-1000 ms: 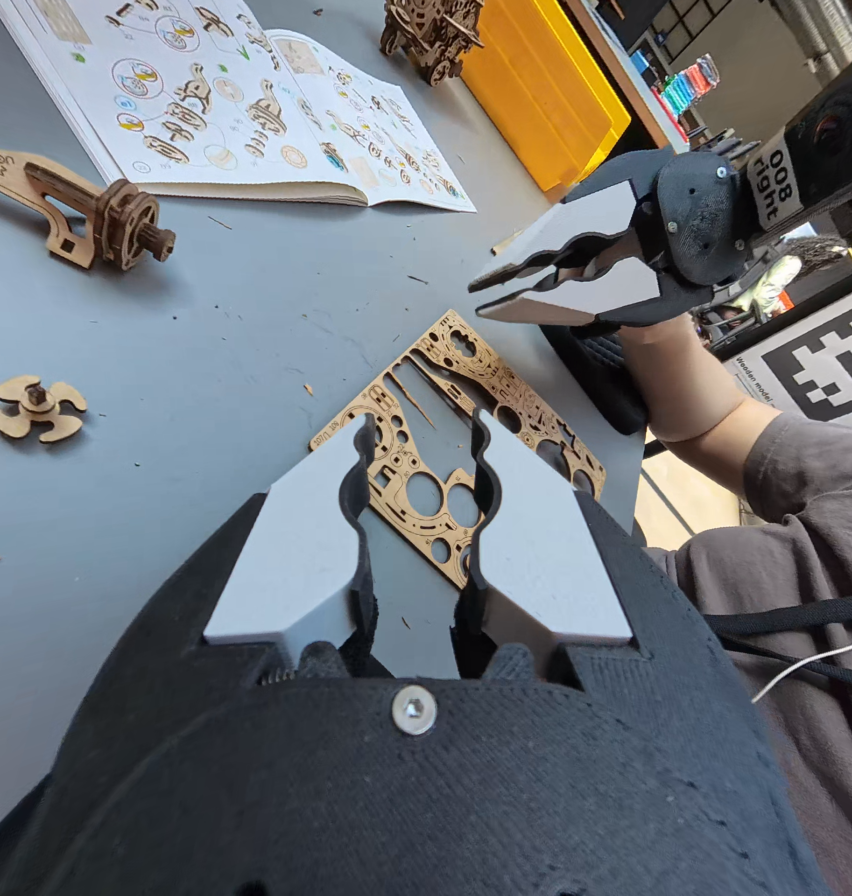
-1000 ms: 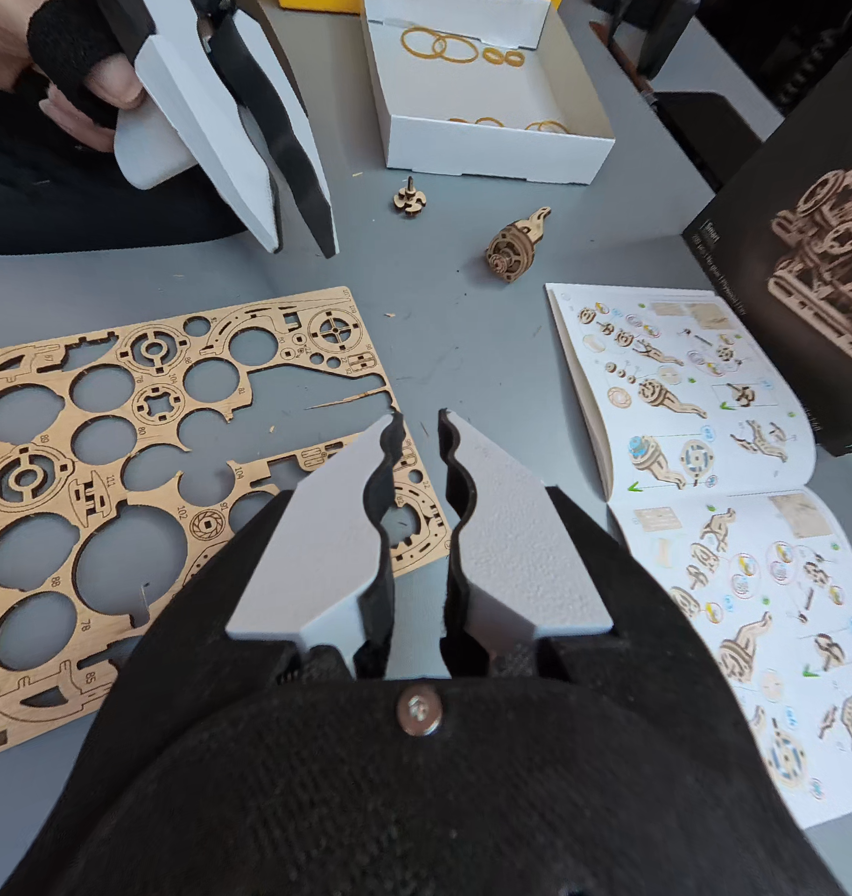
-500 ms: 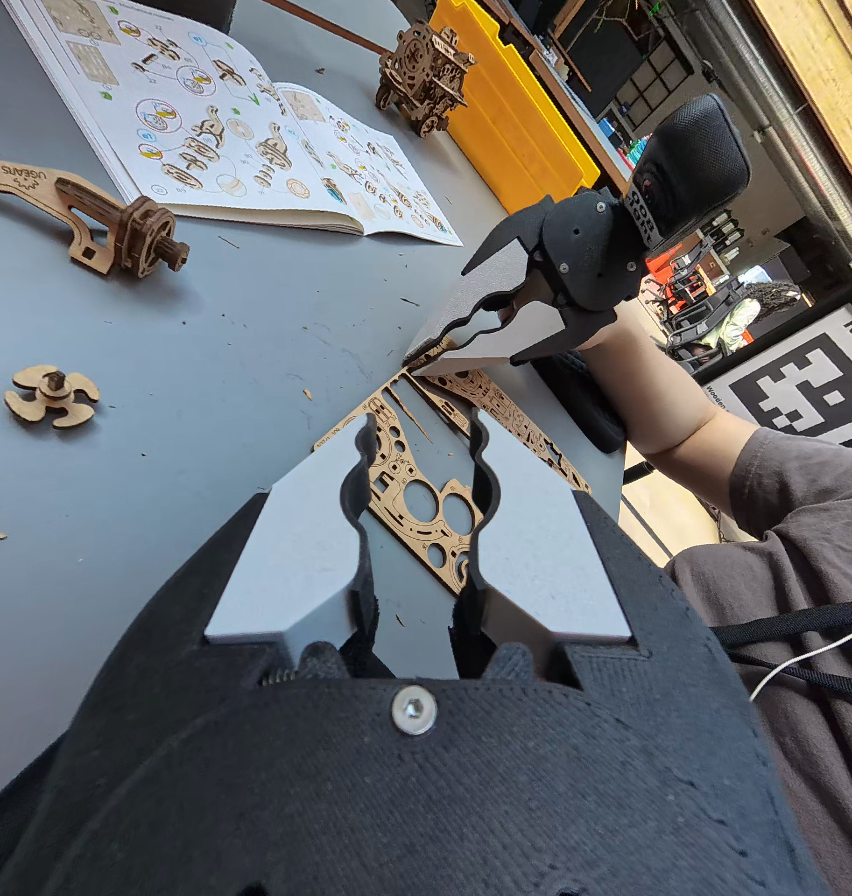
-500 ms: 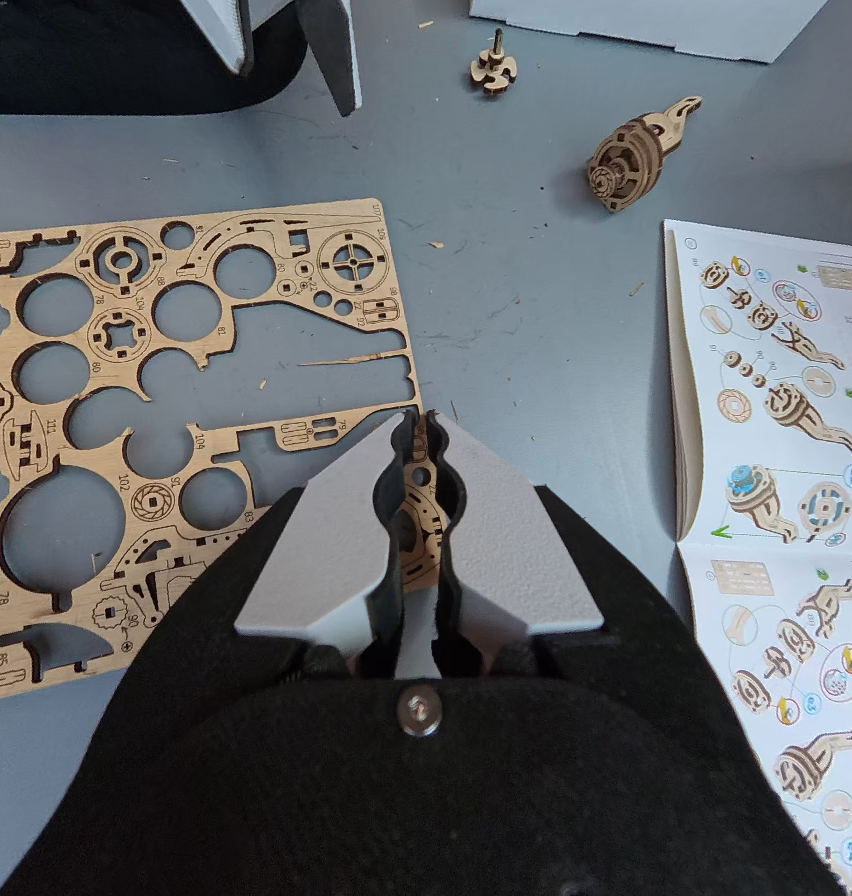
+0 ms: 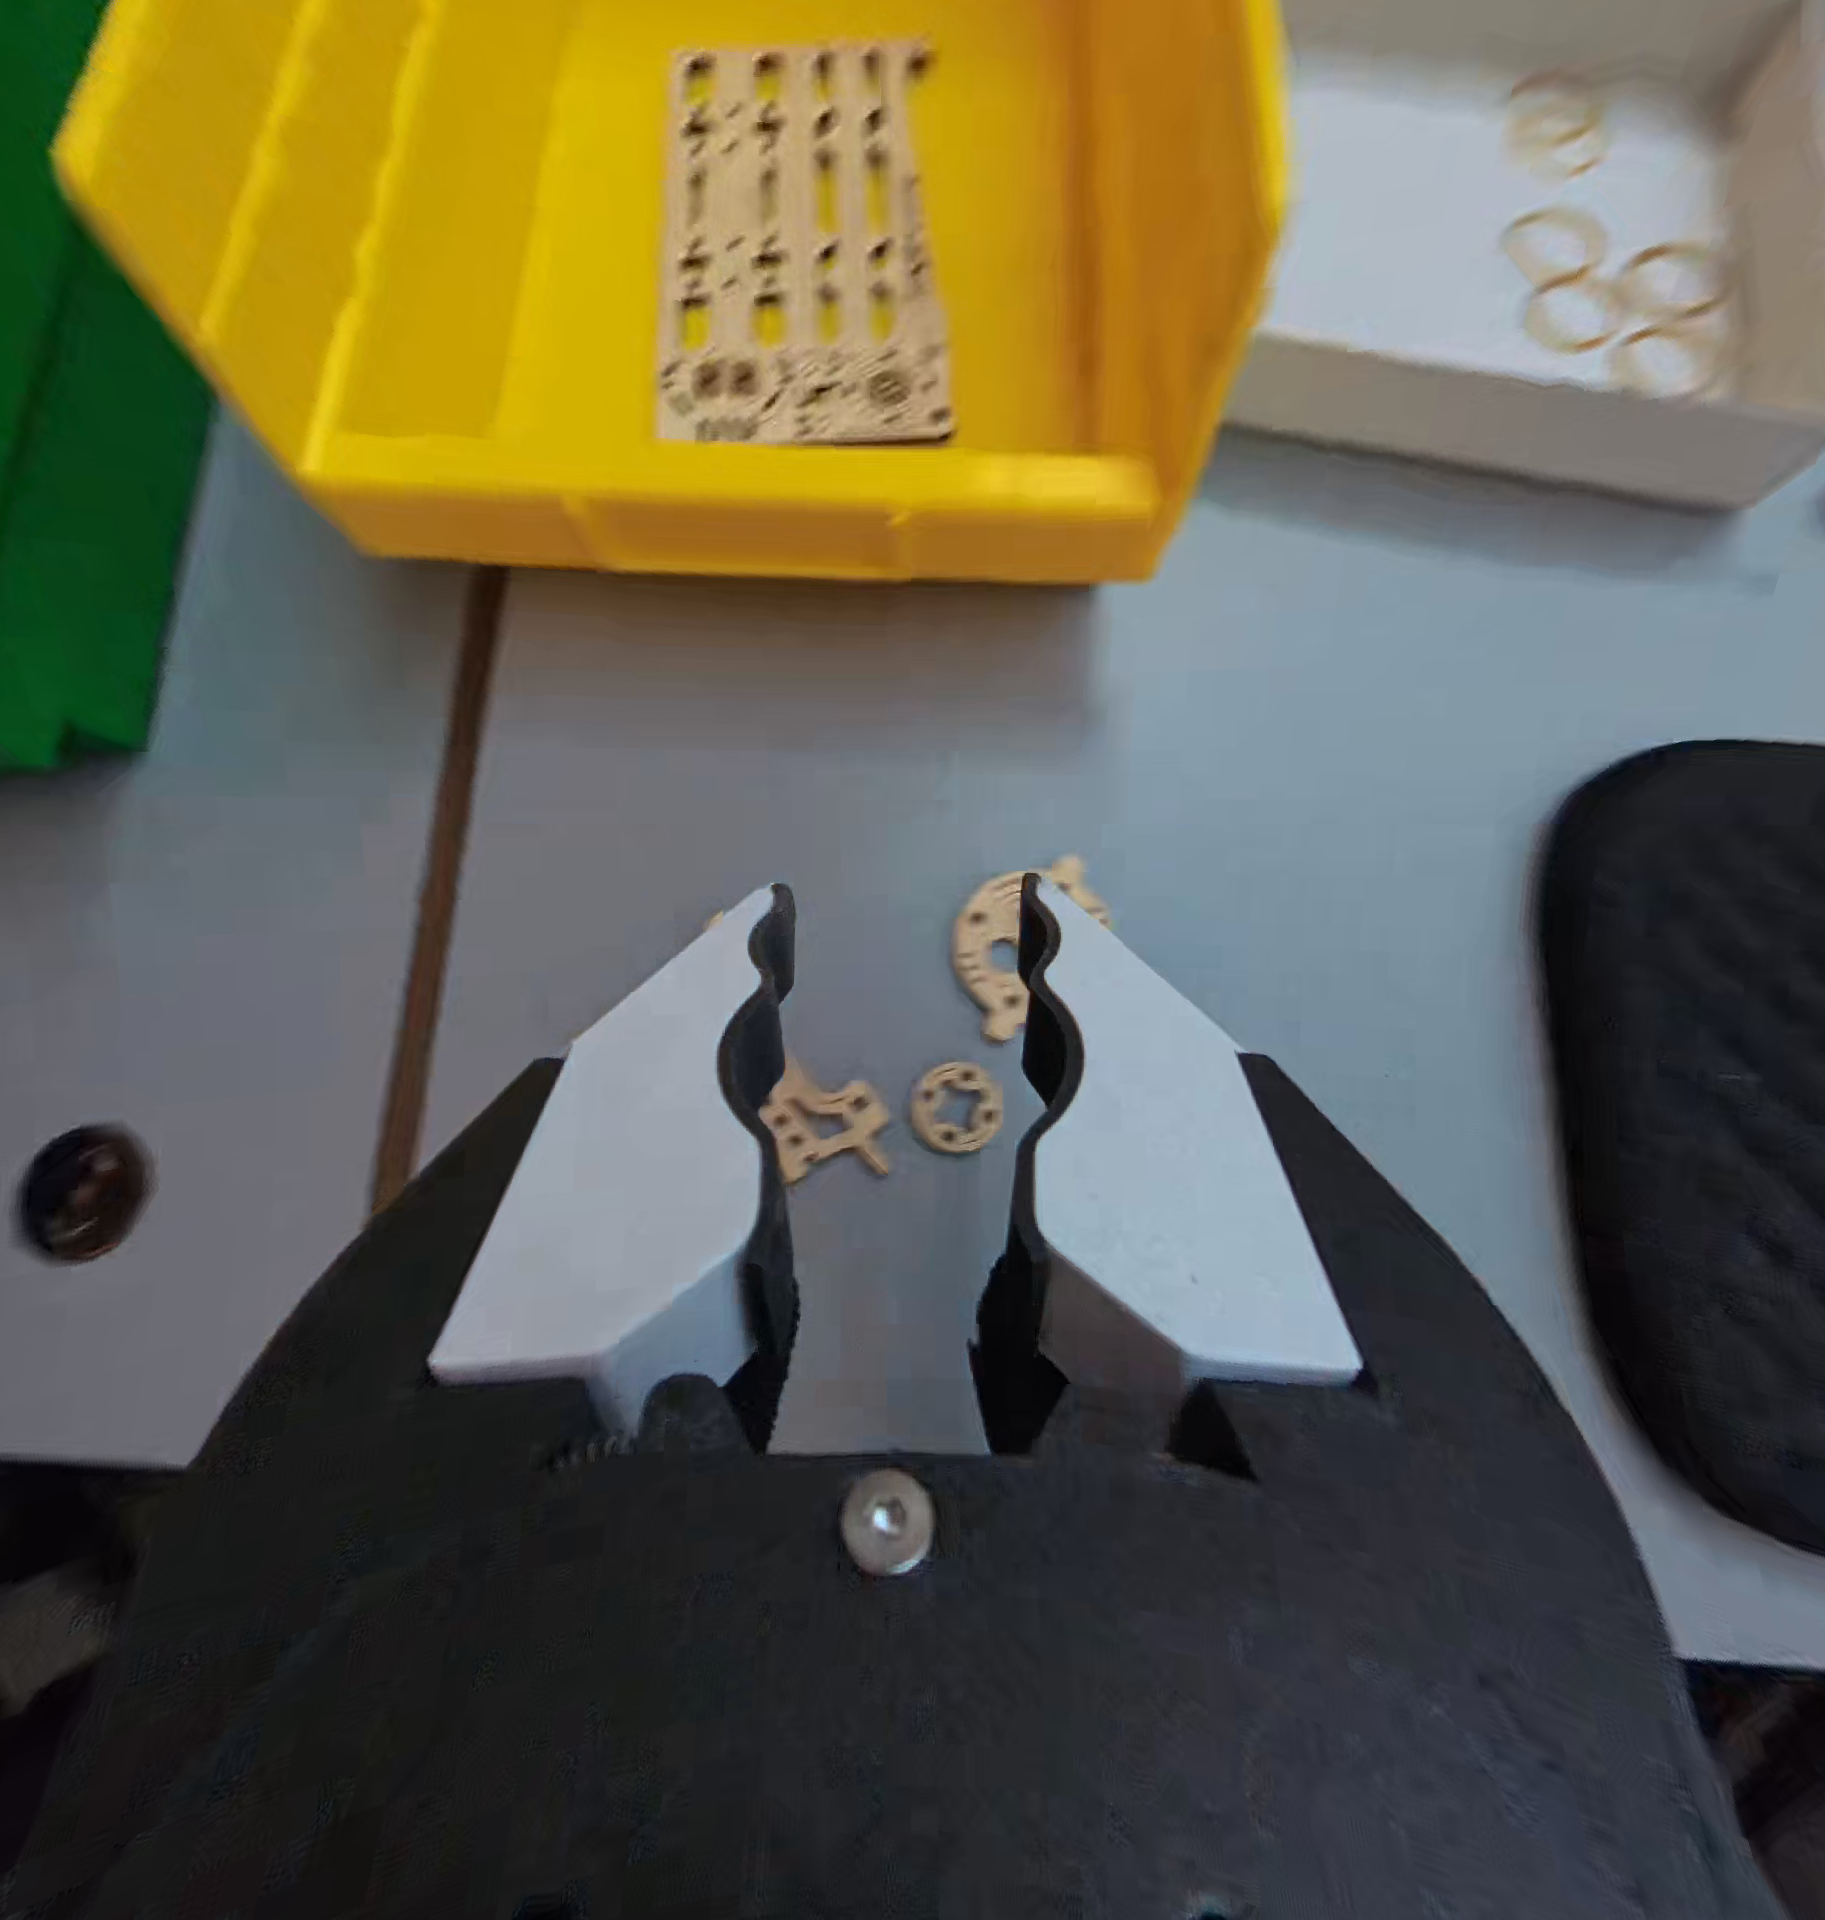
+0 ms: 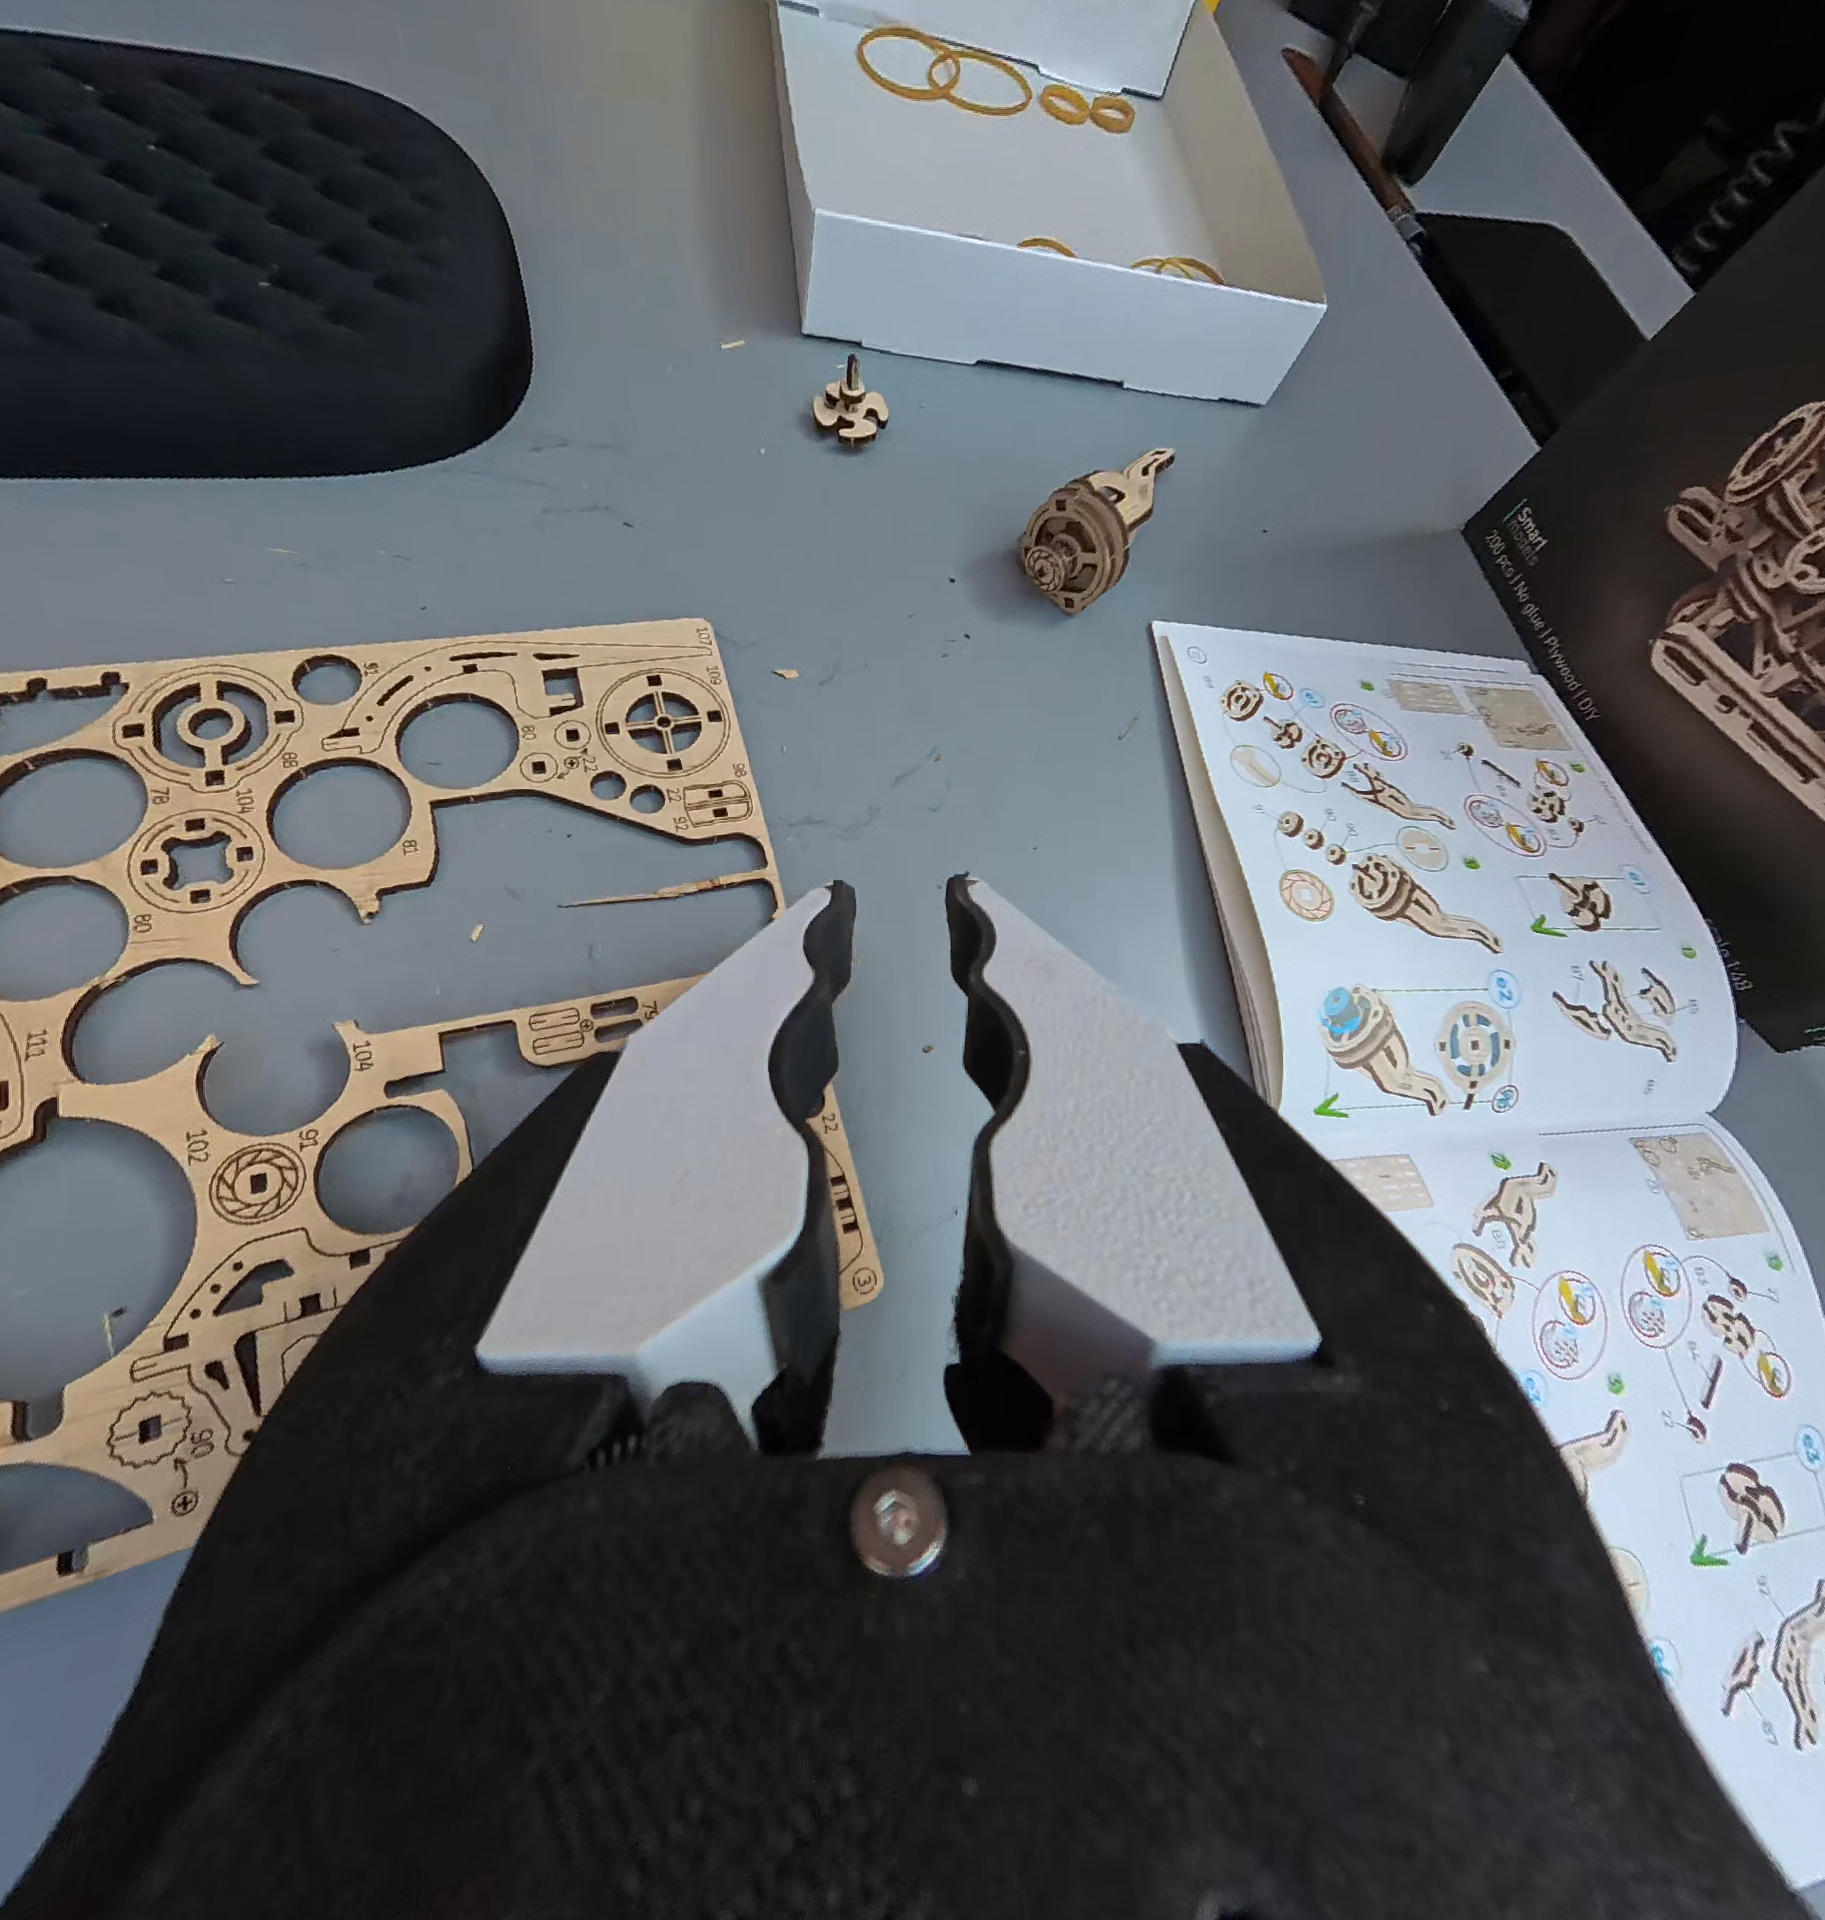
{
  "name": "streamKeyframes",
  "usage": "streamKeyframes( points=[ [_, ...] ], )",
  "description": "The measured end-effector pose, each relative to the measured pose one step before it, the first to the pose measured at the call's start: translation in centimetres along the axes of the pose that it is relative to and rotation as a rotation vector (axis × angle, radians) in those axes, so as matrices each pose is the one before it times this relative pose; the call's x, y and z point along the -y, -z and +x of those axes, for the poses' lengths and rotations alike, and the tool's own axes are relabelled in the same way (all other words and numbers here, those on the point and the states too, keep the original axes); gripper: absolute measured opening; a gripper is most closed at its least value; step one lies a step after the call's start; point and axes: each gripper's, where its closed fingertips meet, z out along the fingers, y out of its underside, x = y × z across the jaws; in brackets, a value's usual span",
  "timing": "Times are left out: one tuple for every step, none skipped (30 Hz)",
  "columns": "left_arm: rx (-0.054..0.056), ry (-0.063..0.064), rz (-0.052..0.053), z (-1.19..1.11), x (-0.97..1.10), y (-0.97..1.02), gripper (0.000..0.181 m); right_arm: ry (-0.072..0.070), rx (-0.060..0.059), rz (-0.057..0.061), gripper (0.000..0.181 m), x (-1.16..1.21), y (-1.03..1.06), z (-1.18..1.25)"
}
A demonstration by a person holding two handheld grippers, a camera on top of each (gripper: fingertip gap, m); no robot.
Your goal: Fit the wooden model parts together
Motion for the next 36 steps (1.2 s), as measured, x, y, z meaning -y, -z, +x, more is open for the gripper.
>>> streamKeyframes(
  points=[
    [0.1073, -0.0429, -0.0419, -2.363, -0.797, -0.442, 0.038, -0.0014, -0.0007, -0.0013, 0.018, 0.02, -0.098, 0.01],
    [0.0639, -0.054, -0.0149, -1.168, -0.353, -0.488, 0.038, 0.0018, -0.0016, -0.0046, 0.018, -0.079, -0.048, -0.059],
    [0.0388, -0.0464, -0.0079, -0.466, -0.108, -0.306, 0.037, 0.0052, -0.0065, -0.0036, 0.018, -0.129, 0.019, -0.025],
    [0.0428, -0.0442, -0.0059, -0.368, 0.092, -0.08, 0.036, 0.0072, -0.0047, -0.0044, 0.018, -0.172, 0.075, -0.05],
    [0.0509, -0.059, -0.0043, -0.378, 0.264, 0.113, 0.038, 0.0055, -0.0048, -0.0068, 0.018, -0.224, 0.091, -0.035],
    [0.0566, -0.0716, -0.0097, -0.454, 0.354, 0.201, 0.038, 0.0038, -0.0053, -0.0064, 0.019, -0.218, 0.118, 0.005],
    [0.0595, -0.0845, -0.0211, -0.554, 0.323, 0.212, 0.039, 0.0024, -0.0054, -0.0033, 0.019, -0.169, 0.129, 0.054],
    [0.0789, -0.0955, -0.0347, -0.894, 0.216, 0.269, 0.042, 0.0004, -0.0051, 0.004, 0.019, -0.042, 0.139, 0.091],
    [0.079, -0.1059, -0.0391, -0.932, 0.143, 0.306, 0.043, -0.0055, -0.0033, 0.0086, 0.019, 0.06, 0.129, 0.131],
    [0.073, -0.1008, -0.031, -0.89, 0.176, 0.354, 0.044, -0.0112, 0.0, 0.0114, 0.019, 0.132, 0.1, 0.136],
    [0.0543, -0.0814, -0.0173, -0.652, 0.235, 0.378, 0.044, -0.0166, 0.0012, 0.0122, 0.019, 0.165, 0.073, 0.156],
    [0.0283, -0.0569, -0.0036, -0.323, 0.307, 0.386, 0.043, -0.0189, 0.0043, 0.0105, 0.019, 0.156, 0.03, 0.121],
    [0.0099, -0.0355, 0.0056, -0.092, 0.328, 0.352, 0.042, -0.0178, 0.0064, 0.0059, 0.019, 0.102, 0.015, 0.073],
    [0.0103, -0.0229, 0.0047, -0.132, 0.214, 0.293, 0.042, -0.0131, 0.0017, 0.0031, 0.019, 0.042, 0.007, 0.102],
    [0.0137, -0.0202, -0.0014, -0.177, 0.061, 0.213, 0.042, -0.0061, -0.0036, 0.0017, 0.019, 0.016, 0.045, 0.135],
    [0.0089, -0.0164, -0.001, -0.087, 0.01, 0.146, 0.042, -0.0006, -0.007, 0.0012, 0.019, 0.013, 0.074, 0.133],
    [0.0024, -0.01, 0.001, -0.003, 0.016, 0.094, 0.042, 0.0015, -0.007, 0.0013, 0.019, 0.004, 0.09, 0.097],
    [0.004, -0.0074, 0.0007, -0.014, -0.008, 0.06, 0.042, 0.0001, -0.0045, 0.0006, 0.019, -0.008, 0.081, 0.05],
    [0.006, -0.0096, -0.0015, -0.025, -0.039, 0.051, 0.041, -0.0013, -0.0033, 0.001, 0.019, 0.006, 0.083, 0.026],
    [0.0046, -0.0107, -0.0051, 0.003, -0.087, 0.036, 0.042, -0.0016, -0.001, 0.0008, 0.019, -0.013, 0.074, -0.011],
    [0.0013, -0.0112, -0.0052, 0.051, -0.071, 0.052, 0.042, -0.0018, -0.0011, -0.0001, 0.019, -0.039, 0.06, -0.006],
    [0.0049, -0.0136, -0.0014, -0.009, 0.015, 0.07, 0.042, 0.0001, -0.0028, -0.0002, 0.019, -0.031, 0.055, 0.012],
    [0.0032, -0.0195, 0.0012, 0.024, 0.076, 0.07, 0.042, 0.0025, -0.004, 0.0005, 0.019, -0.02, 0.052, 0.035],
    [0.0035, -0.02, -0.0008, 0.003, 0.044, 0.058, 0.042, 0.0027, -0.0037, 0.0011, 0.019, 0.017, 0.054, 0.05],
    [0.0037, -0.0164, -0.0038, -0.034, 0.008, 0.046, 0.042, 0.0006, -0.0012, 0.0016, 0.019, 0.011, 0.041, 0.027],
    [0.0004, -0.0127, -0.0047, -0.019, -0.011, 0.021, 0.042, -0.0021, -0.0005, 0.0028, 0.019, 0.05, 0.023, 0.031],
    [0.0006, -0.0103, -0.0041, -0.038, -0.025, 0.036, 0.042, -0.0019, 0.0003, 0.004, 0.019, 0.062, 0.022, 0.021],
    [0.0049, -0.0104, -0.0024, -0.102, -0.008, 0.039, 0.042, -0.0022, 0.0002, 0.0012, 0.019, 0.024, 0.018, 0.027],
    [0.0053, -0.0094, 0.0004, -0.097, 0.019, 0.055, 0.042, -0.0011, -0.0002, -0.0002, 0.019, -0.008, -0.002, 0.024],
    [0.0018, -0.0065, 0.0002, -0.052, 0.019, 0.053, 0.041, 0.0002, -0.0011, -0.0007, 0.019, -0.02, -0.001, 0.024],
    [0.0005, -0.0037, -0.0002, -0.024, 0.019, 0.035, 0.041, 0.001, -0.0011, -0.0015, 0.019, -0.041, -0.013, 0.016],
    [0.0011, -0.0036, -0.0001, -0.025, 0.018, 0.022, 0.041, 0.001, -0.0004, -0.002, 0.019, -0.037, -0.003, -0.001],
    [0.0011, -0.0054, -0.0003, 0.002, 0.024, 0.018, 0.041, 0.0012, -0.0004, -0.0016, 0.019, -0.036, 0.003, -0.01],
    [0.0013, -0.0054, -0.0016, 0.022, 0.017, 0.005, 0.041, 0.0018, -0.0014, -0.0005, 0.019, -0.011, 0.003, 0.001],
    [0.0, -0.0057, -0.0022, 0.047, 0.01, 0.006, 0.041, 0.0023, -0.0005, -0.0001, 0.019, 0.005, 0.007, -0.015],
    [-0.0028, -0.0058, 0.0, 0.097, 0.046, -0.004, 0.041, 0.0013, 0.0002, -0.001, 0.019, -0.013, -0.004, -0.015]
  ],
)
